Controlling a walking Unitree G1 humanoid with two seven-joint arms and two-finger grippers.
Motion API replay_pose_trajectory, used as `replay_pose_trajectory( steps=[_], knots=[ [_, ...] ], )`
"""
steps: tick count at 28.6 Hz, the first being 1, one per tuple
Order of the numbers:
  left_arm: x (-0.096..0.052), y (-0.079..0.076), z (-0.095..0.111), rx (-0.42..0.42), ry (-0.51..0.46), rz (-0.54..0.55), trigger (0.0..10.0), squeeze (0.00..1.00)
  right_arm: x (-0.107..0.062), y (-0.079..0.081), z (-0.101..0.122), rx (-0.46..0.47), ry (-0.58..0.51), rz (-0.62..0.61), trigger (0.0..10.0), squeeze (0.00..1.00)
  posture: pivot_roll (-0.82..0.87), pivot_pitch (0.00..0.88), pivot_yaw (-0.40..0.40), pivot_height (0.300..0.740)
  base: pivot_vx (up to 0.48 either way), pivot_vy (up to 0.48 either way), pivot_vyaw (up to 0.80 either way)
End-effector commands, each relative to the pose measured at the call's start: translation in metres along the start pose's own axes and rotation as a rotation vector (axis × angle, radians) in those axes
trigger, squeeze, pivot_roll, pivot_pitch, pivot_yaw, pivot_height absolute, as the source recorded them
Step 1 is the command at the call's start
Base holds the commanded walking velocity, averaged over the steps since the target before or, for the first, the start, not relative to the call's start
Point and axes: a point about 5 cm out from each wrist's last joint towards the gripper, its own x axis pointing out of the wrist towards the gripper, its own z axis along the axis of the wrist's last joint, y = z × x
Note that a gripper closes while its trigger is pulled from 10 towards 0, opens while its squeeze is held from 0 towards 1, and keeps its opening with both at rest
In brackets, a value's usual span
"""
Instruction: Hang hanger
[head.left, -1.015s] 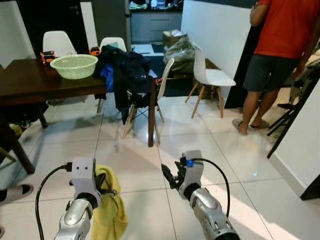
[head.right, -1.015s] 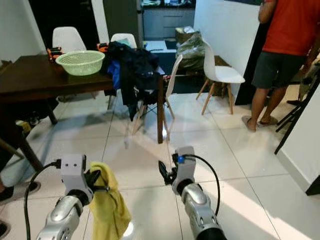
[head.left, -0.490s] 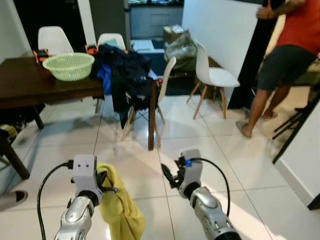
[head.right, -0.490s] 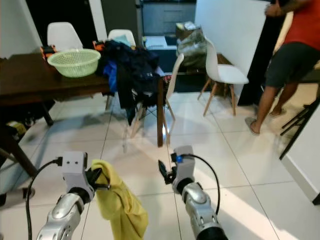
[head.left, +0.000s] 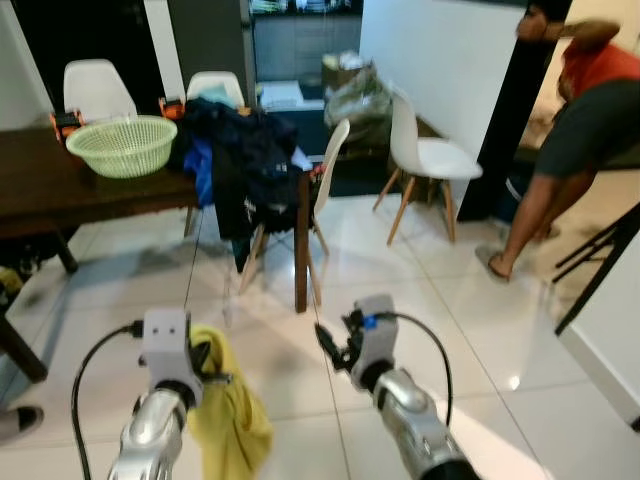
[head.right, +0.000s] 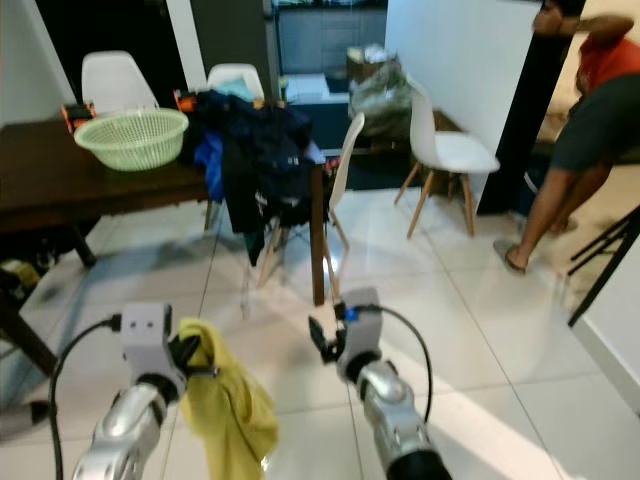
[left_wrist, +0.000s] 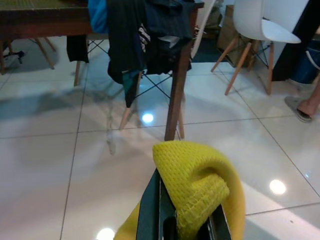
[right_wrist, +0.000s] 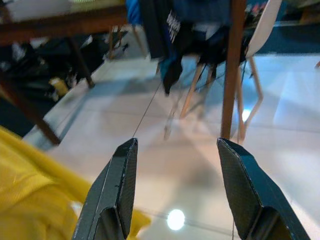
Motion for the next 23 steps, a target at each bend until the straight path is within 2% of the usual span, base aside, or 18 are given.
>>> replay_pose_trajectory(
  steps=[1, 23],
  knots=[
    [-0.0007, 0.0045, 0.0049, 0.012, -0.019, 0.013, 10.0, 0.0, 0.0019, 0.0071, -0.0001, 0.006, -0.005, 0.02, 10.0, 0.0, 0.1, 0.029, -0.022, 0.74, 0.375, 0.0, 0.0],
    [0.0018, 0.0074, 0.012, 0.012, -0.04, 0.02, 10.0, 0.0, 0.0062, 0.0127, 0.0036, 0.006, -0.017, 0.038, 10.0, 0.0, 0.1, 0.03, -0.024, 0.74, 0.377, 0.0, 0.0]
  ],
)
